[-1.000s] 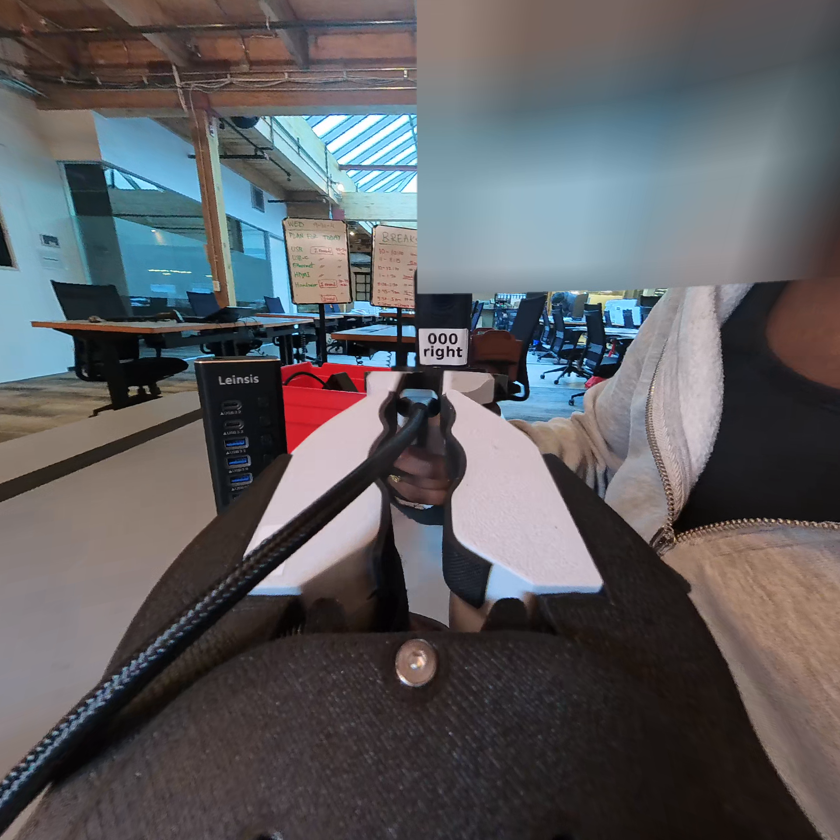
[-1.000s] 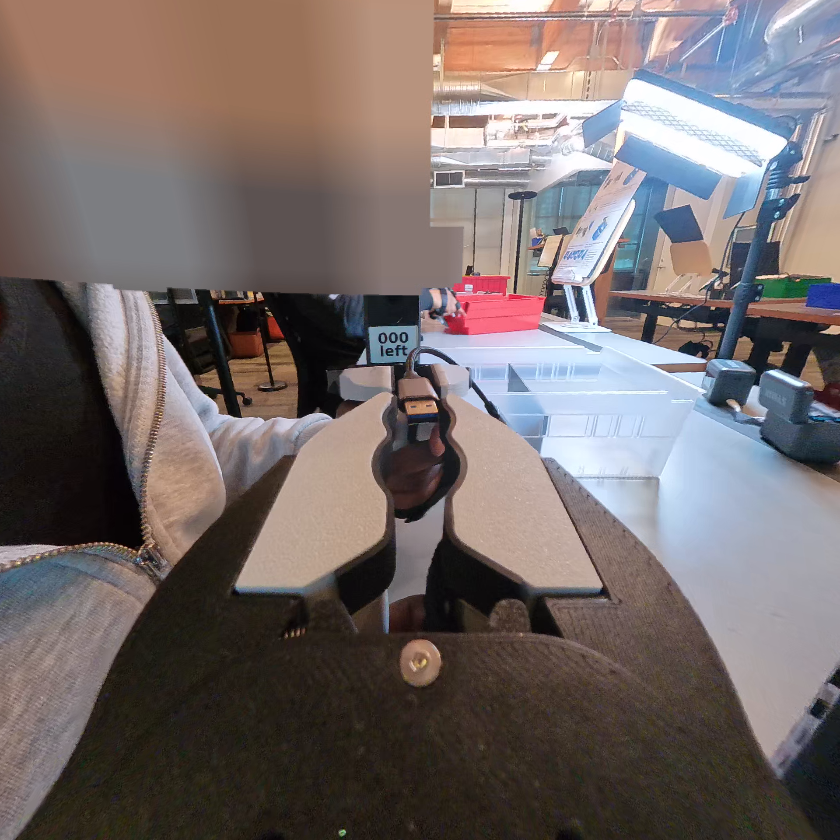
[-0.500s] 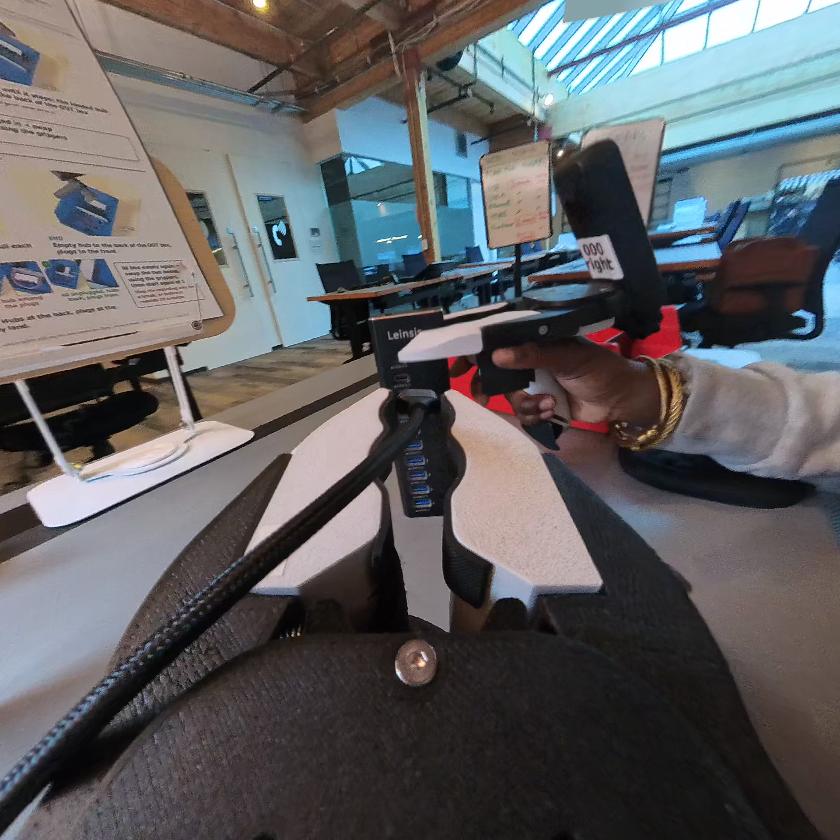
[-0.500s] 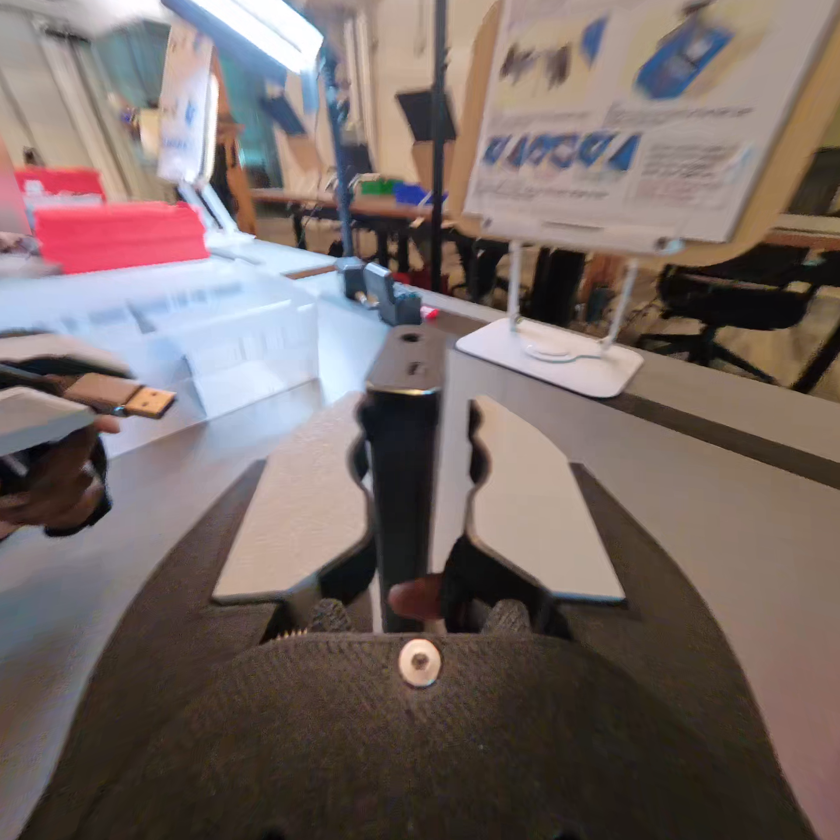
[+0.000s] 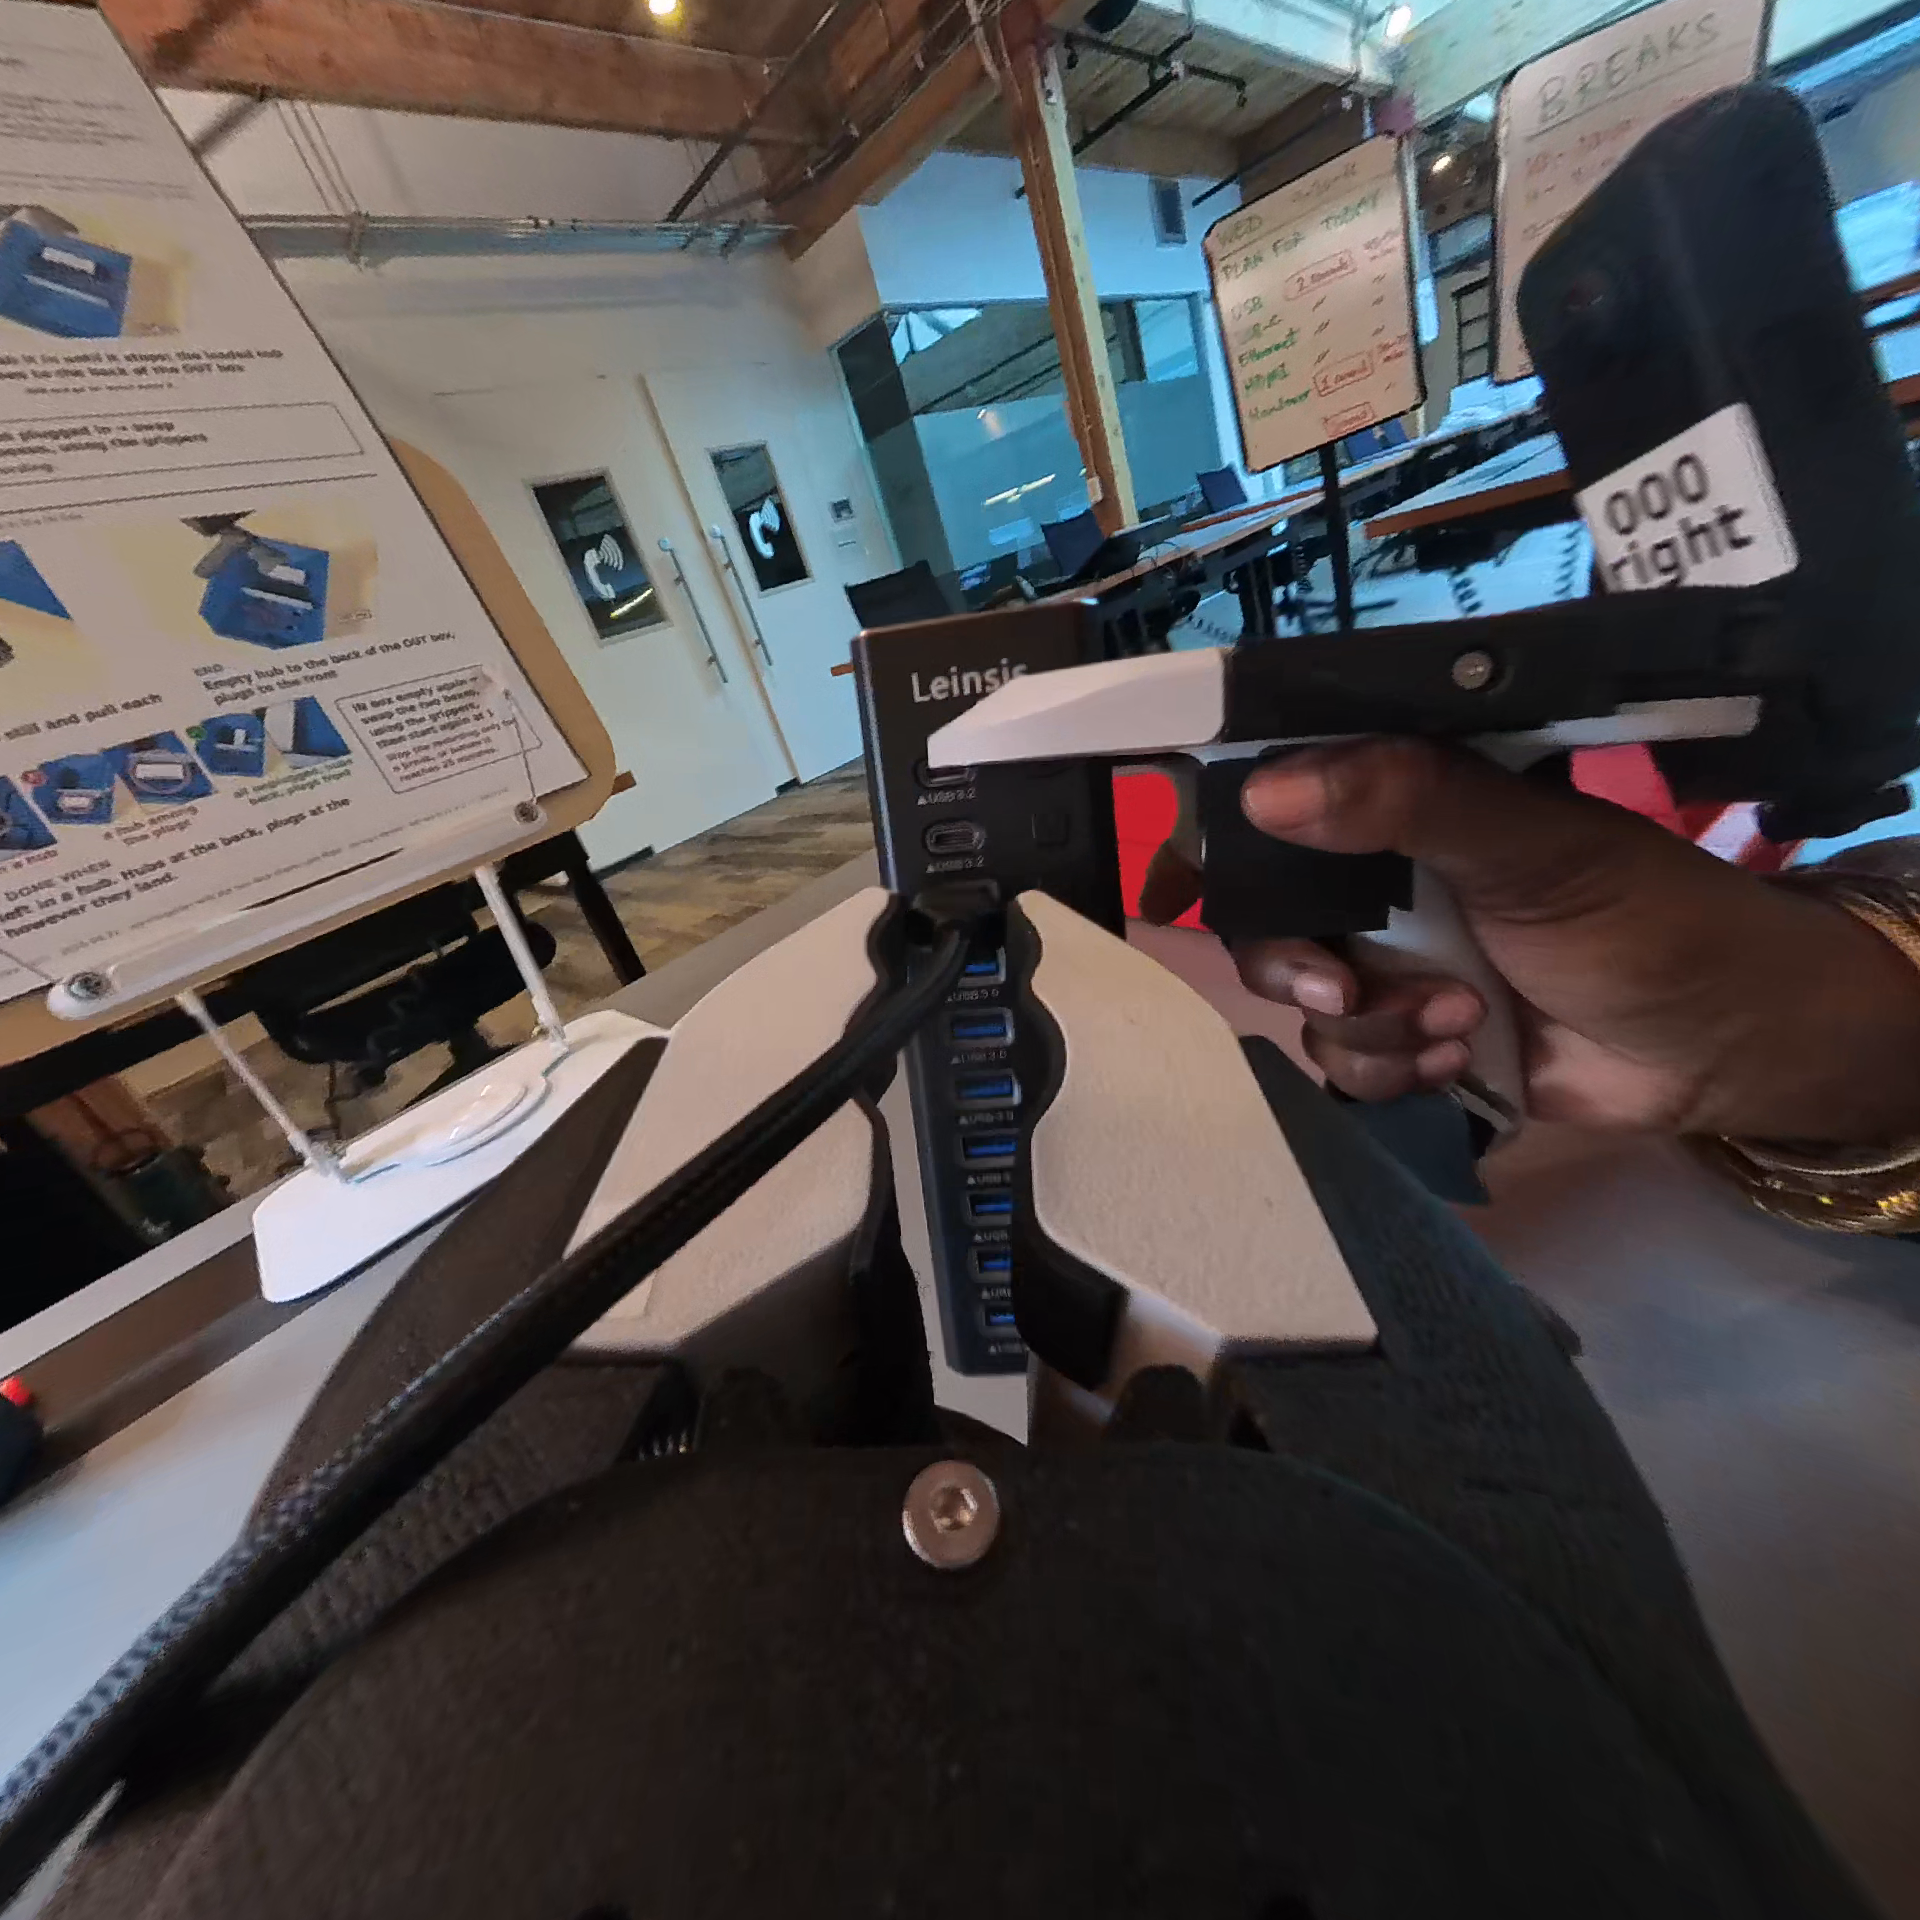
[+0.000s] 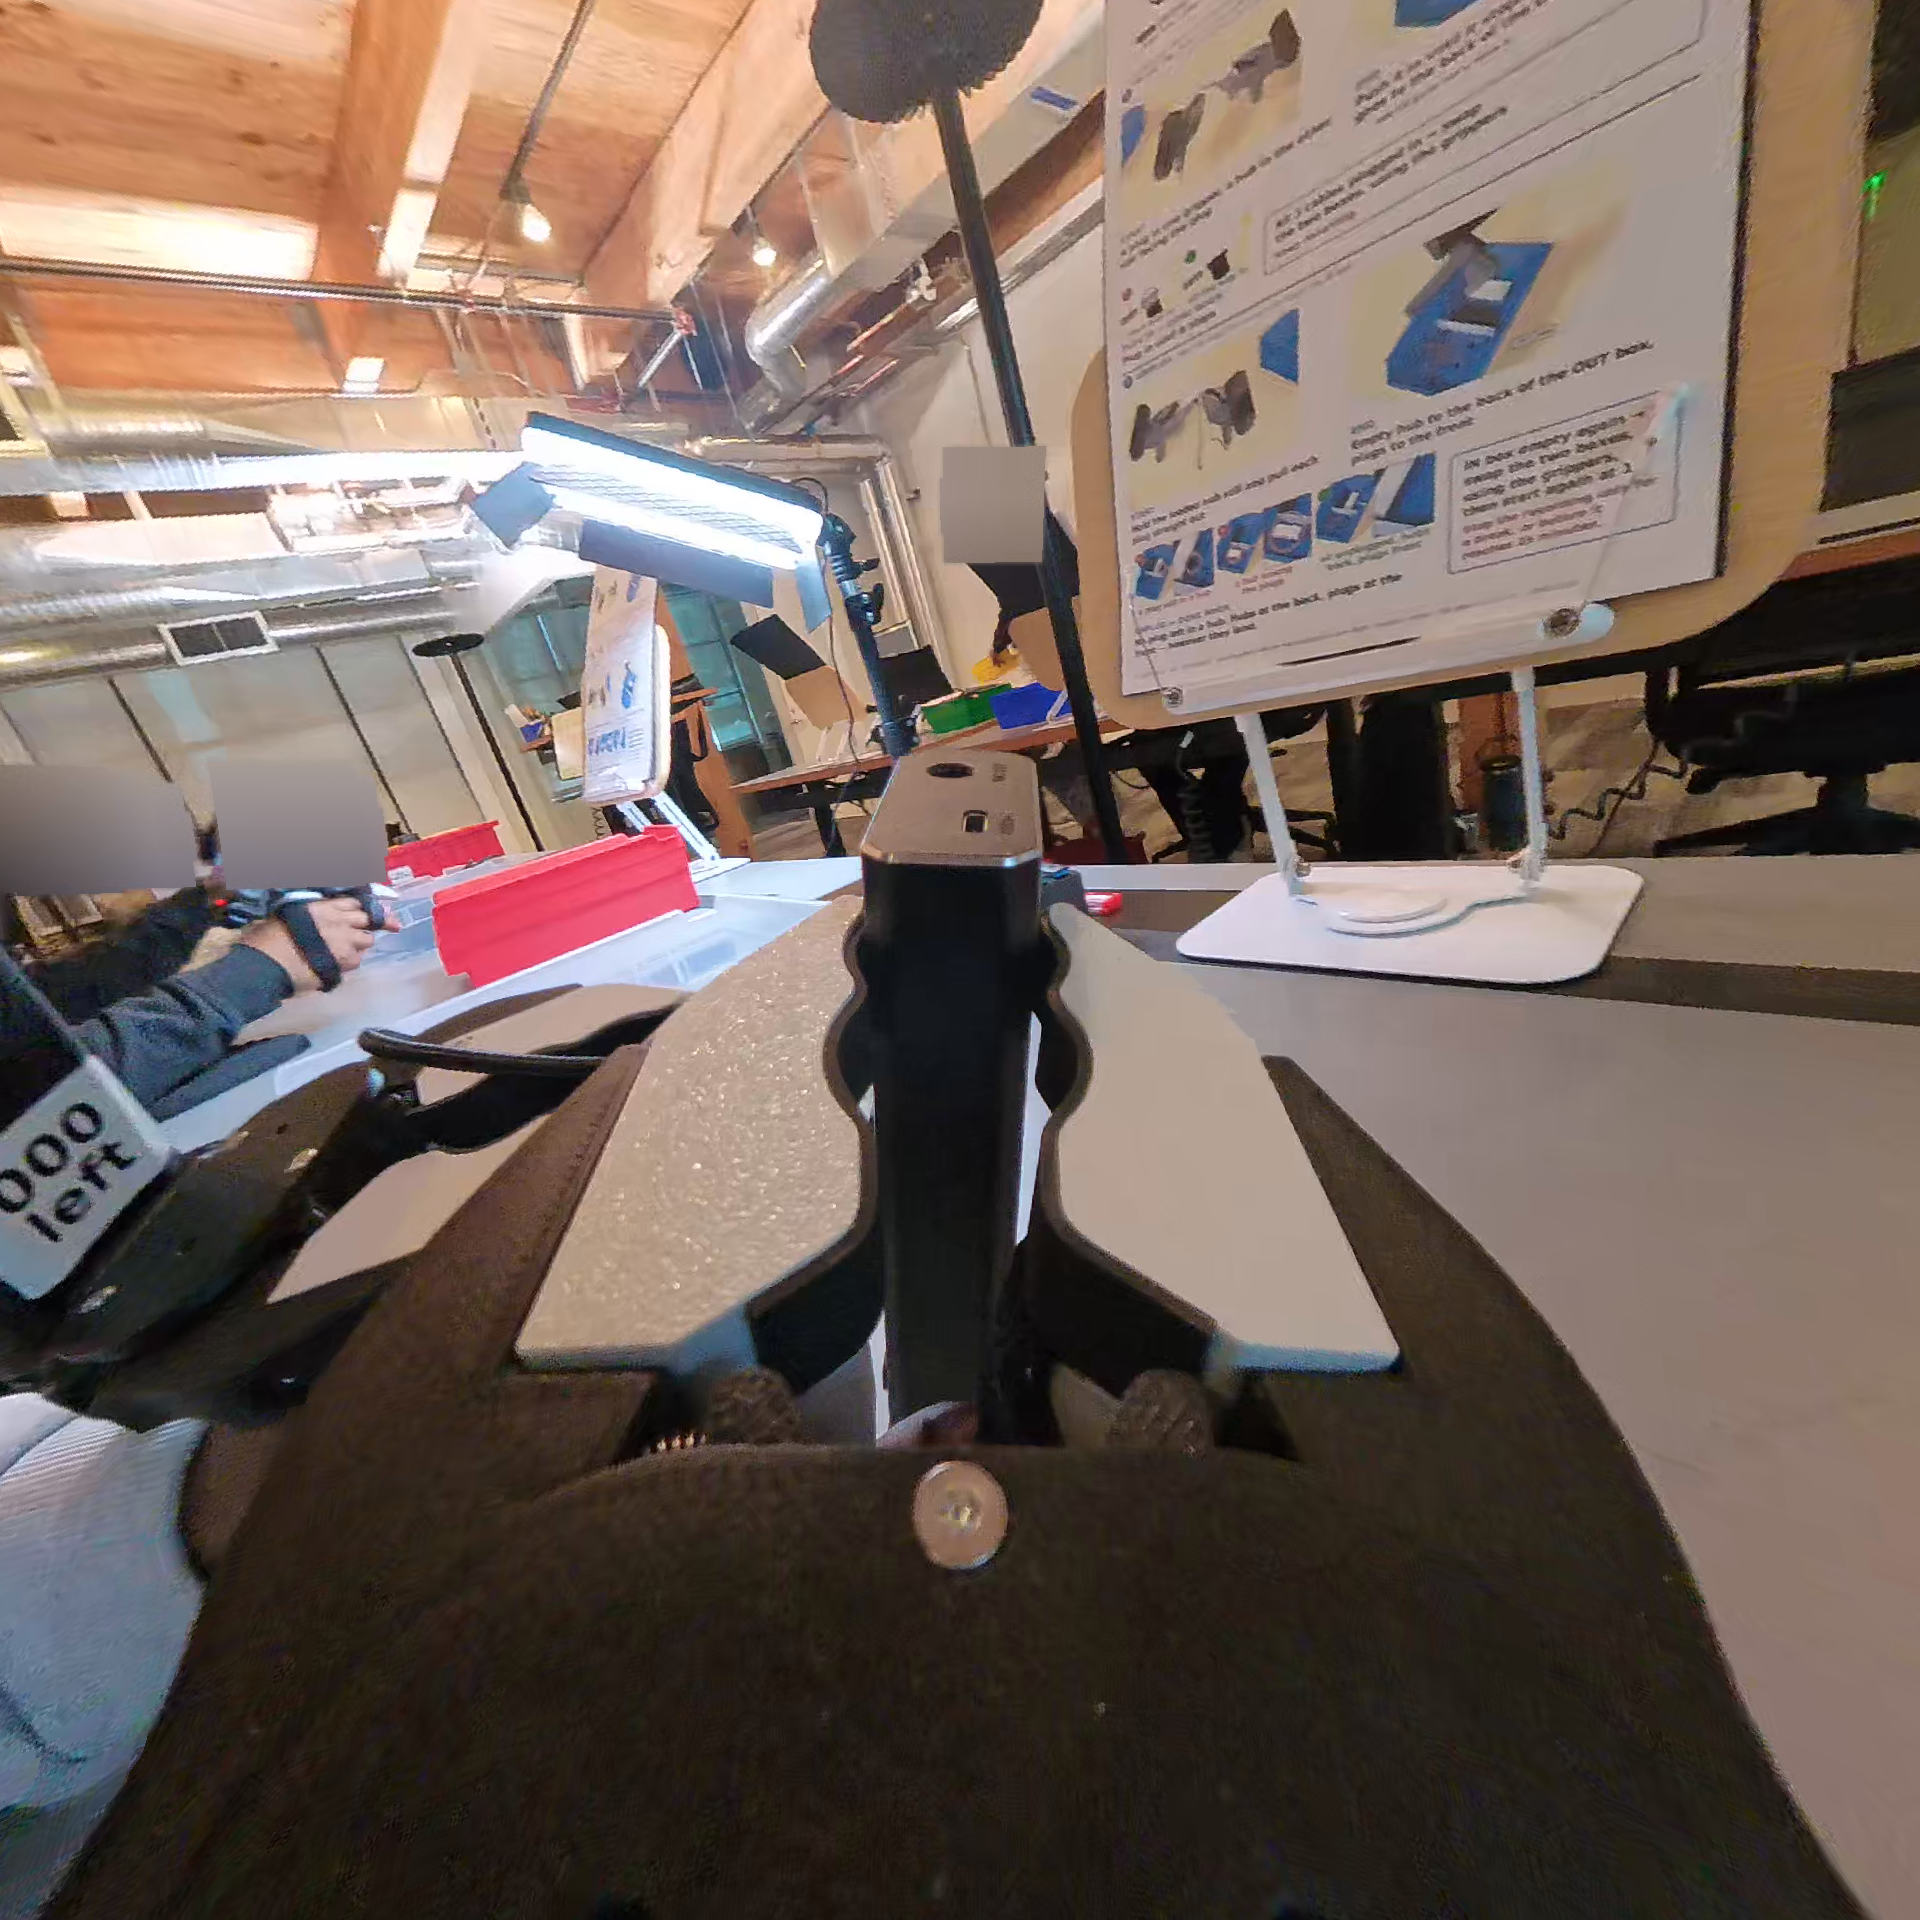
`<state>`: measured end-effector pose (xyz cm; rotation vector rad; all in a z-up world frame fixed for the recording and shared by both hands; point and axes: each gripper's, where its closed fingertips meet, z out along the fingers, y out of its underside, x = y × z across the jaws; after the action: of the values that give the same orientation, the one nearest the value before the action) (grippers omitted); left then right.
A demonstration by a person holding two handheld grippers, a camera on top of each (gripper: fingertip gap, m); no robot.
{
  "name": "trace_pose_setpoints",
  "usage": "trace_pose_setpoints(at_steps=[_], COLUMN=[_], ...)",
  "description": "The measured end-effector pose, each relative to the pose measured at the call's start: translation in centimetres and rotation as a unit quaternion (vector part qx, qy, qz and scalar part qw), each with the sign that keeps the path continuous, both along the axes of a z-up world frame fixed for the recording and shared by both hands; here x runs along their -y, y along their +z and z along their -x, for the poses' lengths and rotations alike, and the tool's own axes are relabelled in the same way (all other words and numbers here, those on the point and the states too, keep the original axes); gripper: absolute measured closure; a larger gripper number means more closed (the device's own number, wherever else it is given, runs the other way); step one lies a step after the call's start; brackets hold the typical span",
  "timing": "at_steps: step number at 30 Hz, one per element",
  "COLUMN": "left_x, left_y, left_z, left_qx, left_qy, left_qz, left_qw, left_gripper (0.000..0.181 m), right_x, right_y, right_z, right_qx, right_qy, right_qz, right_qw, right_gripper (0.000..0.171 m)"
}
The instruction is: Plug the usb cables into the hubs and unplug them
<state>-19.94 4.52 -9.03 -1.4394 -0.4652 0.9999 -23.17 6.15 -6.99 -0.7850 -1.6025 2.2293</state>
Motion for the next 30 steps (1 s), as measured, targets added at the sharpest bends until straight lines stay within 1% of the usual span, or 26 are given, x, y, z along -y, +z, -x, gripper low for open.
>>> trace_pose_setpoints(at_steps=[1,4,8,10,13,16,18,21,23,26,29,30], left_x=[0.0,-0.1,-0.2,-0.1,0.1,0.3,0.4,0.4,0.4,0.6,0.9,0.9], left_y=[0.0,-0.3,-0.1,-0.2,-0.3,-0.6,-0.6,0.4,0.9,0.7,0.2,0.0], left_z=[-0.1,-0.2,-0.2,-0.1,-0.2,-0.1,-0.1,-0.5,-0.6,0.0,0.3,0.4], left_qx=[-0.002,0.005,0.012,0.037,0.076,0.082,0.062,0.004,-0.007,-0.005,-0.001,0.0], left_qy=[-0.006,-0.006,0.003,0.005,0.0,0.005,0.015,0.033,0.032,0.037,0.043,0.045], left_qz=[-0.004,-0.006,-0.028,-0.062,-0.139,-0.166,-0.149,-0.105,-0.099,-0.075,-0.063,-0.058], left_qw=[1.0,1.0,1.0,0.997,0.987,0.983,0.987,0.994,0.995,0.996,0.997,0.997], left_gripper=[0.162,0.162,0.162,0.164,0.164,0.165,0.163,0.163,0.162,0.164,0.164,0.164], right_x=[0.1,0.1,0.0,0.3,0.6,0.9,1.0,1.0,1.0,1.3,2.1,2.7], right_y=[0.0,-0.1,0.1,0.1,-0.1,-0.5,-0.6,-0.1,0.0,-1.0,-2.3,-2.9], right_z=[-0.2,-0.3,-0.4,-0.7,-0.8,-0.7,-0.8,-1.1,-1.1,-0.6,-0.6,-0.9], right_qx=[0.004,0.011,-0.007,-0.018,-0.016,-0.003,0.012,0.029,0.046,0.127,0.18,0.193], right_qy=[0.008,0.011,-0.004,-0.01,-0.018,-0.015,-0.008,0.018,0.046,0.095,0.131,0.146], right_qz=[0.004,0.016,0.014,0.008,0.012,0.013,0.017,0.046,0.062,0.104,0.091,0.073], right_qw=[1.0,1.0,1.0,1.0,1.0,1.0,1.0,0.998,0.996,0.982,0.971,0.967], right_gripper=[0.143,0.143,0.143,0.143,0.143,0.142,0.142,0.142,0.141,0.139,0.136,0.132])
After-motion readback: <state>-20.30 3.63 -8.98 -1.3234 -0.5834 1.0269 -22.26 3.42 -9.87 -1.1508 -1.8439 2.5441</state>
